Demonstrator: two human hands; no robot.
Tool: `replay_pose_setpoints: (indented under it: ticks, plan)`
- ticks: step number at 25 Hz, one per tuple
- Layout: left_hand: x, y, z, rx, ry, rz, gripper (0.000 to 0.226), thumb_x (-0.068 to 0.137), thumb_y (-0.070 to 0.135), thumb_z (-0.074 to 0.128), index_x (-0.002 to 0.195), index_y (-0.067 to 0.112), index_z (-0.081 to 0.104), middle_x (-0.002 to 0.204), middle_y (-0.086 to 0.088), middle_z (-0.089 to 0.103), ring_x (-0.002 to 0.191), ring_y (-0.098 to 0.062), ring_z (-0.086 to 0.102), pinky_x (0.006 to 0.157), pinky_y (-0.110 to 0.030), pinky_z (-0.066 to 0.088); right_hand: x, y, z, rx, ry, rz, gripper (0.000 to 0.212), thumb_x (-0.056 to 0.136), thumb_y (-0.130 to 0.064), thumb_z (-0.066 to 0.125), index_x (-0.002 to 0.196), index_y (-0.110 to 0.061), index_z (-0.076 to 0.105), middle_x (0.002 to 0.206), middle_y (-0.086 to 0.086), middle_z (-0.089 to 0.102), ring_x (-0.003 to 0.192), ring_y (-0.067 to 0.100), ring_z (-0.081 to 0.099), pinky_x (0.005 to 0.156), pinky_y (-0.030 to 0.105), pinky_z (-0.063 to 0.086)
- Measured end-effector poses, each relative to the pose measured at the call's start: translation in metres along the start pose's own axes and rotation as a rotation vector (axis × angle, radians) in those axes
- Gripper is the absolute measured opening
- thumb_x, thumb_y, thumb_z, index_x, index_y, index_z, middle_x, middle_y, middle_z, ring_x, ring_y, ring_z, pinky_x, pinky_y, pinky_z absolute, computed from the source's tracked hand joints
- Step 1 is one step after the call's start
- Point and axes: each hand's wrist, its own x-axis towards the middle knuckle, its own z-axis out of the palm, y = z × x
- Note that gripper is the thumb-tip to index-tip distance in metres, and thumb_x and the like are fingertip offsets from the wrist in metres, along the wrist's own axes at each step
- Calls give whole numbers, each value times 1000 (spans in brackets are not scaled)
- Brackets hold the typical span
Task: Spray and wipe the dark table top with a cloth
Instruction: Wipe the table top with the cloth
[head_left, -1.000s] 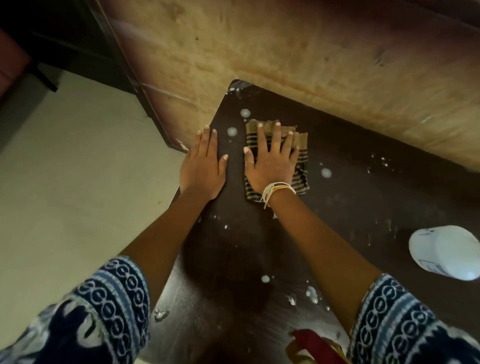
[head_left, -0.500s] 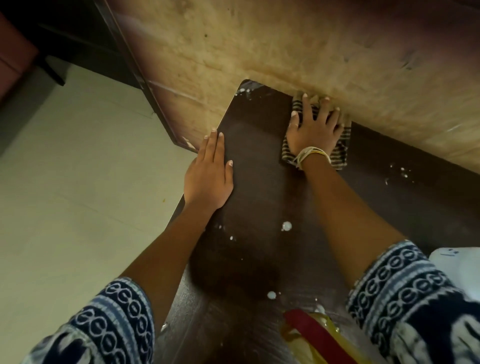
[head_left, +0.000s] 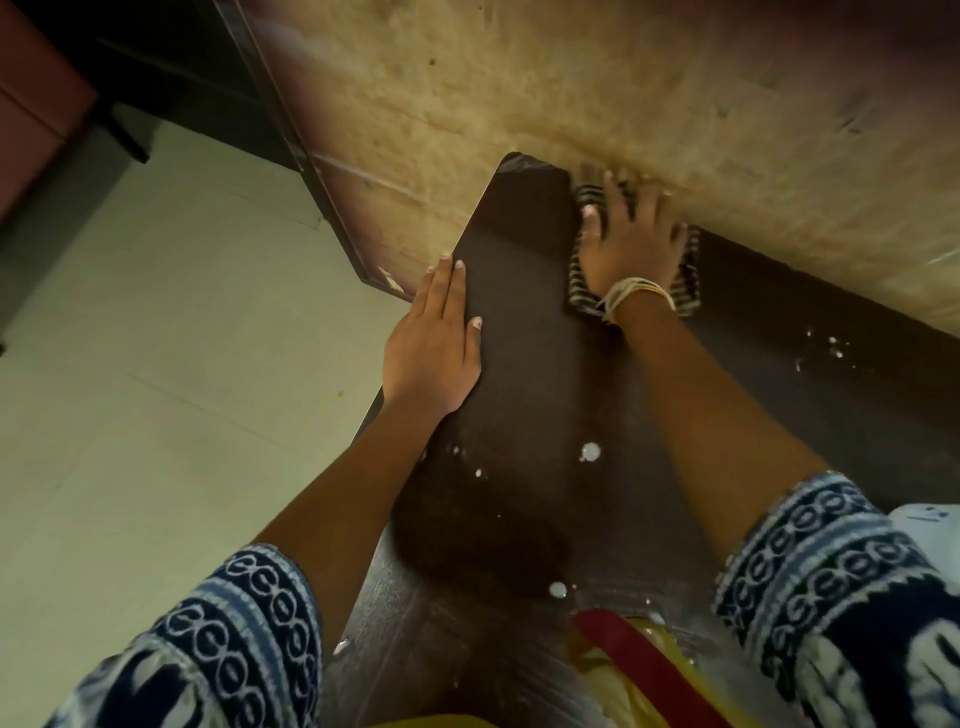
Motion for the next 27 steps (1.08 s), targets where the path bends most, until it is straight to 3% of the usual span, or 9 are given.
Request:
replay_pose_setpoints:
  ticks: [3,5,9,11,18,21,23,27]
  plan:
    - [1,0,2,12,3,-11,60,104,41,27,157,16,12,165,0,10,151,-19,15,110,-33,36,-7,3,-4,28,-21,342,60,99,-52,20,155,-33,14,163,12,9,149,37,4,117,60,7]
    - [1,-1,2,9,2,-1,60,103,38,29,156,15,13,165,-1,10,151,-18,15,109,-33,38,-12,-37,-1,28,-37,355,61,99,-51,18,156,-30,10,164,13,3,149,41,0,116,63,4]
    - [-1,-4,0,-31,2,29,61,101,32,30,156,12,13,165,-2,9,151,-17,13,109,-33,37,-44,-96,18,-41,-123,-345,55,99,-53,23,153,-40,20,164,5,11,150,35,8,117,58,9]
    - [-3,-3,0,-30,-10,32,61,102,34,29,157,13,10,165,-1,7,151,-17,11,111,-33,35,-42,-76,15,-44,-119,-434,53,99,-54,26,150,-42,25,163,2,17,149,31,14,118,55,13]
    - [1,-1,0,11,-25,10,61,103,40,24,157,16,9,165,-1,7,151,-21,14,110,-36,38,-38,91,-20,3,26,248,57,98,-54,26,152,-36,24,162,11,15,149,36,11,117,57,13]
    - [1,-2,1,25,-16,6,60,103,41,23,157,16,9,165,-2,7,151,-21,13,110,-37,38,-45,77,-20,8,4,443,61,98,-55,21,154,-33,17,164,11,7,149,38,5,117,57,9]
    - [1,-3,0,25,-17,11,60,103,40,24,157,15,10,165,-2,8,151,-22,13,111,-37,38,-50,33,-13,-11,-5,342,61,98,-55,21,155,-32,16,163,12,7,149,40,5,117,58,8]
    - [-3,-3,-4,-51,-38,66,58,104,32,29,155,9,15,164,-8,12,151,-23,14,116,-40,32,-104,-54,11,-46,-88,-238,59,98,-54,24,153,-35,21,163,8,14,149,38,11,117,58,12]
